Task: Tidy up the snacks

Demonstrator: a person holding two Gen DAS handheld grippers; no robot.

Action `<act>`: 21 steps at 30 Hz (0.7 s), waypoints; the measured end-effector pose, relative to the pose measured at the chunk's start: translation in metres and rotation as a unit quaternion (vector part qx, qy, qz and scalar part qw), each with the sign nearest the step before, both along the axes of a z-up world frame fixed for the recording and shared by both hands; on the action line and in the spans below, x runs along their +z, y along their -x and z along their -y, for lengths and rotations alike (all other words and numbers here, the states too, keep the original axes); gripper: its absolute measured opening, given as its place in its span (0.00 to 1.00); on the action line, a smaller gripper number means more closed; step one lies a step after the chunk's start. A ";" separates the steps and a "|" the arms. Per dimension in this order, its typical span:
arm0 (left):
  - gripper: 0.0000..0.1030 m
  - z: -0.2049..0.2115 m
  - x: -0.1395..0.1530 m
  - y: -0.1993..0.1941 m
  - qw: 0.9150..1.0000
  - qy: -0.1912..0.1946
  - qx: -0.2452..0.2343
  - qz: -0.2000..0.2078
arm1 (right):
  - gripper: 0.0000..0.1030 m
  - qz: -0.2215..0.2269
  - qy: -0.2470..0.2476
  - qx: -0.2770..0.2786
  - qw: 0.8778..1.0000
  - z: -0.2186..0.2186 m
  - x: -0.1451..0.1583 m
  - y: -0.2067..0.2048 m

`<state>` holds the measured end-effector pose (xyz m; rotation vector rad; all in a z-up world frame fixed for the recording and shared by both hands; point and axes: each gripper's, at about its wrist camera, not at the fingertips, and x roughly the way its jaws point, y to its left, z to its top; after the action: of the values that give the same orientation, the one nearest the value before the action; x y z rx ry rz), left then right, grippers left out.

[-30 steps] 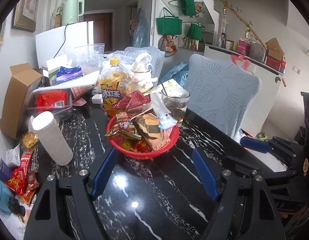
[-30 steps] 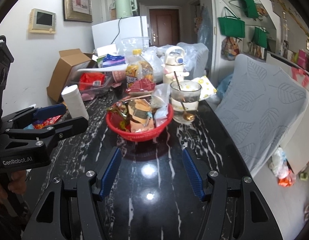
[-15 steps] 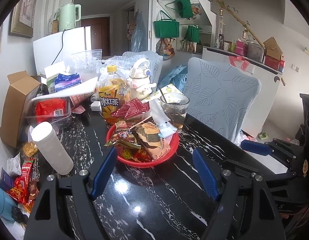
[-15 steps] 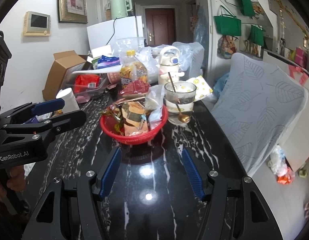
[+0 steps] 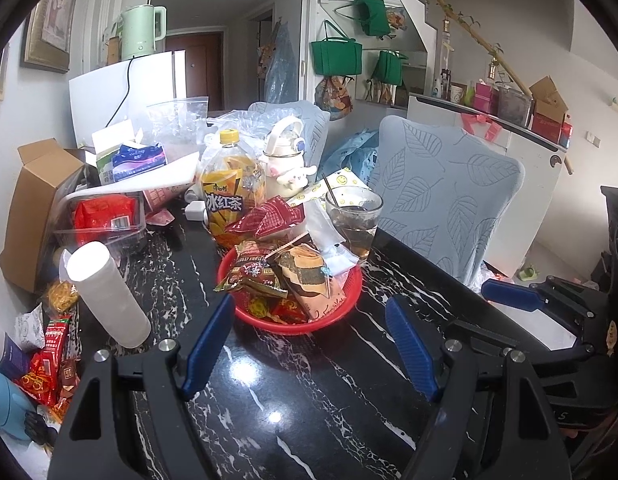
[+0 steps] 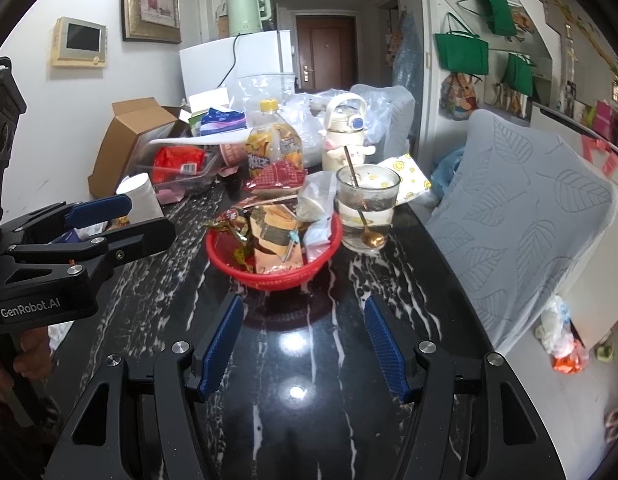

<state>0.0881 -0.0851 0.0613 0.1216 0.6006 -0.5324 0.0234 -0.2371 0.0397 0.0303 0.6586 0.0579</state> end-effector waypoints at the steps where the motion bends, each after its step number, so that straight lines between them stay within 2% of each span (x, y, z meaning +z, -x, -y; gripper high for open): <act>1: 0.75 0.000 0.000 0.000 1.000 0.000 -0.001 -0.001 | 0.61 0.001 0.001 0.000 1.000 0.000 0.001 0.000; 21: 0.75 -0.004 0.000 -0.005 1.000 0.005 0.007 -0.020 | 0.61 -0.004 0.006 -0.001 1.000 -0.002 0.002 0.002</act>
<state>0.0927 -0.0812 0.0610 0.0978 0.6379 -0.5242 0.0219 -0.2348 0.0412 0.0200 0.6676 0.0524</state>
